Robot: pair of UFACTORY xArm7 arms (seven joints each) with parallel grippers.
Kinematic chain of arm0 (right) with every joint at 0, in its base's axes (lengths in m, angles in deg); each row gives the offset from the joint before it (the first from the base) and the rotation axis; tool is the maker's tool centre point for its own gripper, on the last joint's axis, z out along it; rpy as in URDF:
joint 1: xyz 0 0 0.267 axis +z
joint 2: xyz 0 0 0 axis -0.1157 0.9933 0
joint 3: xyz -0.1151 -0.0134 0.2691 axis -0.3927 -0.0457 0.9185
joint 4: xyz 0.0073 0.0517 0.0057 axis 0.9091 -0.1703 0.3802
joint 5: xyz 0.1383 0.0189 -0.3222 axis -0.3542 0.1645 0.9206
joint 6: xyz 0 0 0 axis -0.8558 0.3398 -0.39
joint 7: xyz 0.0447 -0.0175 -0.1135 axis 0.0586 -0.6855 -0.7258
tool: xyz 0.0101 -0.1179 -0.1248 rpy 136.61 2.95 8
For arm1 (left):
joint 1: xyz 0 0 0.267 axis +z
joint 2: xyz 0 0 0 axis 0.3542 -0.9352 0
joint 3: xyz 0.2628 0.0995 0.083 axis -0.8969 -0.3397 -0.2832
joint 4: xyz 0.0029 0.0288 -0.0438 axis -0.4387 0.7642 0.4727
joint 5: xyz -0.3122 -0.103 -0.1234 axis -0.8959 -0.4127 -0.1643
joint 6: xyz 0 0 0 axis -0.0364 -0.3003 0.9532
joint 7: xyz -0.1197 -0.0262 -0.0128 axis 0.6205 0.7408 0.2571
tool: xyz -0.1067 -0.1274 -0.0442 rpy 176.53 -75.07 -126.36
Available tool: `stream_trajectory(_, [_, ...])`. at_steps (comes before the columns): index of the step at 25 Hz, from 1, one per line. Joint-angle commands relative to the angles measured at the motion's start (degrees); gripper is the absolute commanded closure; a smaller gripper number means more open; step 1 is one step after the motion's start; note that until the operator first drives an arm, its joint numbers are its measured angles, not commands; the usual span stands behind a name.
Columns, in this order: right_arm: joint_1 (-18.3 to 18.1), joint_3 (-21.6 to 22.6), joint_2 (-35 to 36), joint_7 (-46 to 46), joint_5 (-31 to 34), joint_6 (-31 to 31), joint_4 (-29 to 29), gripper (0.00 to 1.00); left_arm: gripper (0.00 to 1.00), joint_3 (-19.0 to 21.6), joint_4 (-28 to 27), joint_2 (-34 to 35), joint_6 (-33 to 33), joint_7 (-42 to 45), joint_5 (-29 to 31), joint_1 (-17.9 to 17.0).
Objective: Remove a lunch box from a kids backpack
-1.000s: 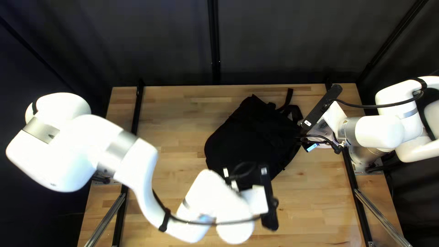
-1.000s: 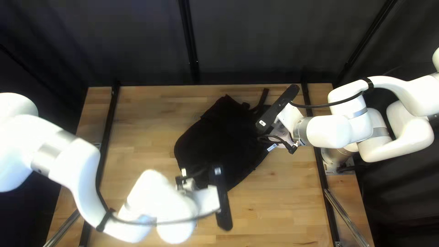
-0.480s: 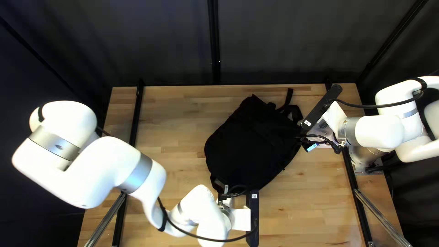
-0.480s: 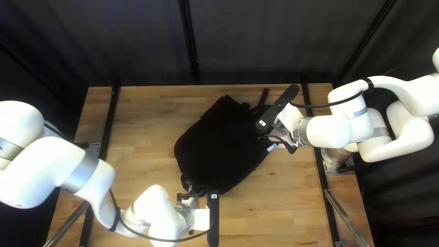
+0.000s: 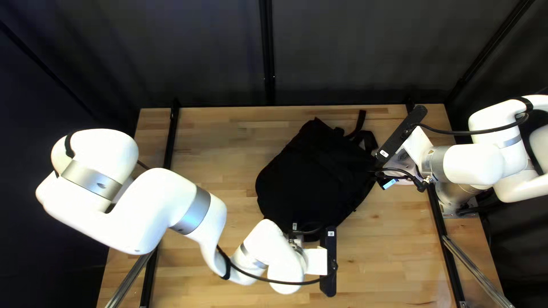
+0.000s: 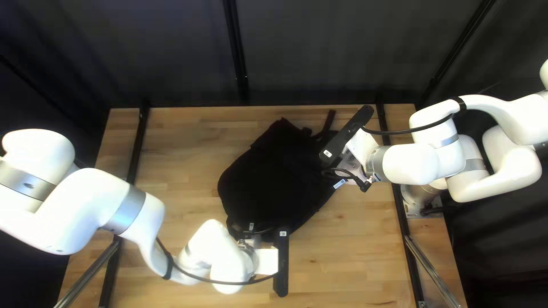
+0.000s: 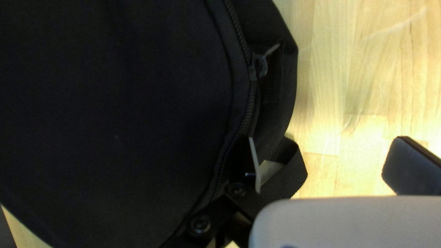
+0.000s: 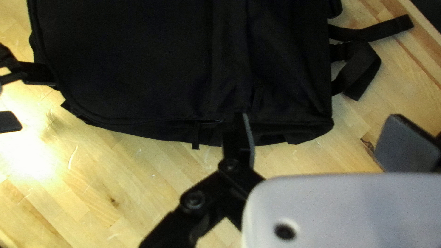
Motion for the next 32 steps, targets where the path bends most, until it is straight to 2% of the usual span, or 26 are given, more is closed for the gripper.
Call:
stream_trajectory(1, [0.0, 0.0, 0.0, 0.0, 0.0, 0.0, 0.0, 0.0, 0.0, 0.72, -2.45, 2.02, -0.1, -1.48, -1.27, 1.01])
stream_trajectory(8, [0.0, 0.0, 0.0, 0.0, 0.0, 0.0, 0.0, 0.0, 0.0, 1.4, -3.31, 1.99, 0.71, -2.84, -2.36, 1.59])
stream_trajectory(12, [0.0, 0.0, 0.0, 0.0, 0.0, 0.0, 0.0, 0.0, 0.0, 1.9, -5.95, 3.32, 1.82, -4.5, -3.23, 2.31])
stream_trajectory(20, [0.0, 0.0, 0.0, 0.0, 0.0, 0.0, 0.0, 0.0, 0.0, 2.32, -7.86, 4.04, 2.99, -6.75, -4.23, 3.56])
stream_trajectory(32, [0.0, 0.0, 0.0, 0.0, 0.0, 0.0, 0.0, 0.0, 0.0, 2.29, -8.92, 4.5, 4.54, -8.23, -5.31, 5.04])
